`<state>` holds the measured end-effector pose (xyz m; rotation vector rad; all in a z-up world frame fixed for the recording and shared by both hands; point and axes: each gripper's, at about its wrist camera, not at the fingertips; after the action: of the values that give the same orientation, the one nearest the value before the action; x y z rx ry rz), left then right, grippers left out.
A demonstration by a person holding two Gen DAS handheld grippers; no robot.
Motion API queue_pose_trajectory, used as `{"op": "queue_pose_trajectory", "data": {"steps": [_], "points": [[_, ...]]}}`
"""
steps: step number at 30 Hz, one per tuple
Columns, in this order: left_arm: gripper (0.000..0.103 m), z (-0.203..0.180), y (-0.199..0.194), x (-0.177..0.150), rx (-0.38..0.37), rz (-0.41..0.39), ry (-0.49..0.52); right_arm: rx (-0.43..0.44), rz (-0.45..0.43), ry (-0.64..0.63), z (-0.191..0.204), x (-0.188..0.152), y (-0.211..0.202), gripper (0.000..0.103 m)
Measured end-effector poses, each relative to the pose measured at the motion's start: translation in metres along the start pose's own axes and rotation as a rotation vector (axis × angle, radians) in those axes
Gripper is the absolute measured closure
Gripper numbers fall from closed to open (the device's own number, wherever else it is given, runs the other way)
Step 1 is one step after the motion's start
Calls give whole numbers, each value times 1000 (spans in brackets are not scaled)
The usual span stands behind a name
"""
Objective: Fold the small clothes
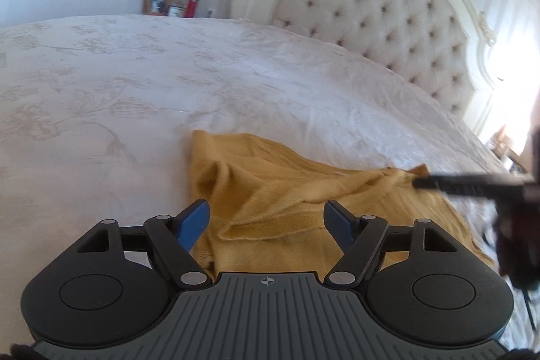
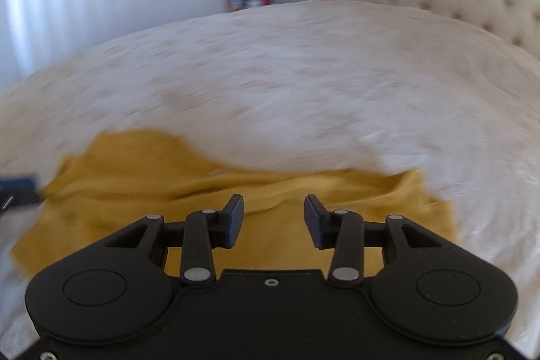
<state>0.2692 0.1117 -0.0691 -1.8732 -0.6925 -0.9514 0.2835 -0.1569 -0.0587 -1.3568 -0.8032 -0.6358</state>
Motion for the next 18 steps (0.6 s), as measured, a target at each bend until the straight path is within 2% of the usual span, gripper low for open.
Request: {"op": "queue_pose_trajectory", "data": {"steps": [4, 8, 13, 18], "points": [[29, 16, -11, 7, 92, -66, -53, 146, 70, -94, 54, -12, 10, 53], [29, 30, -19, 12, 155, -103, -95, 176, 101, -193, 92, -15, 34, 53], [29, 30, -11, 11, 128, -58, -101, 175, 70, -137, 98, 21, 71, 53], [29, 19, -1, 4, 66, -9, -38, 102, 72, -45, 82, 60, 119, 53]]}}
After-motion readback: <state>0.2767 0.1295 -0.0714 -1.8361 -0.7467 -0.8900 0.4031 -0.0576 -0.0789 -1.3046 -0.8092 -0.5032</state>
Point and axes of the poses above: each gripper's, at about its wrist camera, not at the fingertips, and y roughly the way its jaws point, z to its left, x to its top, and after that the axes turned 2 degrees about -z, right-handed
